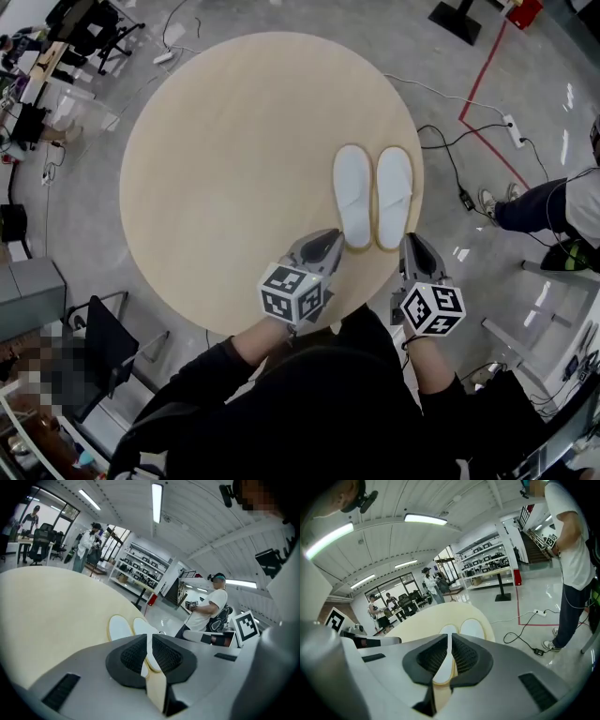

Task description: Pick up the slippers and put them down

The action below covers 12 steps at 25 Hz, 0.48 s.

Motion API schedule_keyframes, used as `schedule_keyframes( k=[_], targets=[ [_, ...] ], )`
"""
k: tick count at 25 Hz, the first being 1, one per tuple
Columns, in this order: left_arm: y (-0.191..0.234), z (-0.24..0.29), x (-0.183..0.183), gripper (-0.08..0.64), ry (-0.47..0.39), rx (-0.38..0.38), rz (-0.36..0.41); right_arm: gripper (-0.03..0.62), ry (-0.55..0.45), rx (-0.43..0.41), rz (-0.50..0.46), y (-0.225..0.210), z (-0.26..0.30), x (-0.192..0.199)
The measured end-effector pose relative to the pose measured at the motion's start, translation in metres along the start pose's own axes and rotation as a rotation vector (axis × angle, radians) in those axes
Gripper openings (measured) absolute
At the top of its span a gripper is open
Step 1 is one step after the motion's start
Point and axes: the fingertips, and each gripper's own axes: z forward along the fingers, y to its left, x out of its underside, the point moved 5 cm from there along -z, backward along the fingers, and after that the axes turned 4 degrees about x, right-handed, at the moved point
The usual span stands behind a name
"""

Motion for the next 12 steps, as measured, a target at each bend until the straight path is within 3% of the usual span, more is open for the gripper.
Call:
schedule_keyframes(
  k=[2, 4, 6, 12],
  targets=[
    [0.01, 0.026, -0.006, 0.033, 0.001, -0.026, -0.016, 0.022, 0.029, -0.001, 0.011, -0.017, 0.023, 0.003],
    [0.022, 0.051, -0.012, 0.136, 0.011, -0.054, -0.019, 0.124, 0.07, -0.001, 0.027, -0.032, 0.046, 0.009],
    [0.036, 0.075, -0.012, 0.183, 0.041, -0.077, -0.026, 0.188, 0.106, 0.001, 0.033, -0.043, 0.068, 0.013],
    [0.065, 0.126, -0.001, 0.236, 0.118, -0.109, -0.05, 0.213, 0.141, 0.014, 0.022, -0.069, 0.119, 0.016]
  ],
)
